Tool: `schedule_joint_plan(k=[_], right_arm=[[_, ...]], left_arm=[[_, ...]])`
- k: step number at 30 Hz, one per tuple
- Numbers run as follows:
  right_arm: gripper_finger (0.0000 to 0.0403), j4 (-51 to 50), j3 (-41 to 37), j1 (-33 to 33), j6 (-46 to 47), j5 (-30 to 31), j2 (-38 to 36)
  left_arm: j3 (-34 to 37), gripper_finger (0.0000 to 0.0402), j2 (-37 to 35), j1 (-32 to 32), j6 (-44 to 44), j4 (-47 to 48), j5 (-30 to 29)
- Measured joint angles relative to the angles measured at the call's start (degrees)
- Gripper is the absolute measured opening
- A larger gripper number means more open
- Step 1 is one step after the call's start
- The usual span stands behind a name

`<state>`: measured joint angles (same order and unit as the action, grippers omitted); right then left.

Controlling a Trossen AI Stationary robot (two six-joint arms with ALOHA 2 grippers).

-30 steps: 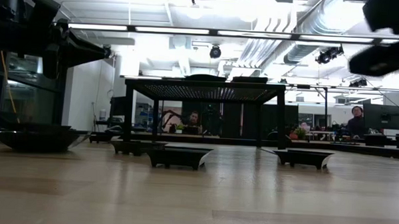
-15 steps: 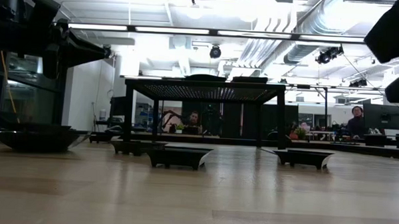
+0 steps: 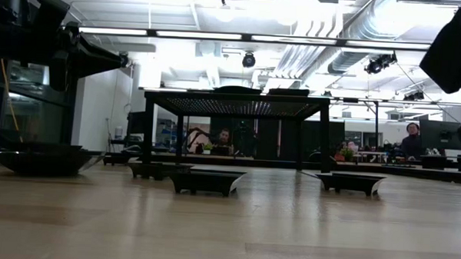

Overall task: Pick & Place Mini shaped plates
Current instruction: Put the square plate on the shelf

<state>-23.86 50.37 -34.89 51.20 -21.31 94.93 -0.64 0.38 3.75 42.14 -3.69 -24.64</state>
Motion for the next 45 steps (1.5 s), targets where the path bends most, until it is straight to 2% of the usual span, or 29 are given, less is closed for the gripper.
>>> schedule_joint_plan(k=[7, 14, 25, 45], right_arm=[[0.0108, 0.22, 0.02, 0.06, -0.09, 1.47, 0.36], [0.0108, 4.29, 0.04, 0.09, -0.22, 0.62, 2.67], [0.0106, 4.90, 0.04, 0.40, -0.63, -0.13, 2.98], [0.0022, 8.25, 0.04, 0.45, -2.54, -1.96, 4.86]], left_arm=[[0.00, 0.0092, 0.02, 0.00, 0.01, 0.00, 0.00], [0.00, 0.0092, 0.02, 0.00, 0.01, -0.01, -0.02], [0.00, 0.0092, 0.02, -0.02, 0.01, 0.01, -0.02], [0.00, 0.0092, 0.00, 0.00, 0.01, -0.01, -0.02]])
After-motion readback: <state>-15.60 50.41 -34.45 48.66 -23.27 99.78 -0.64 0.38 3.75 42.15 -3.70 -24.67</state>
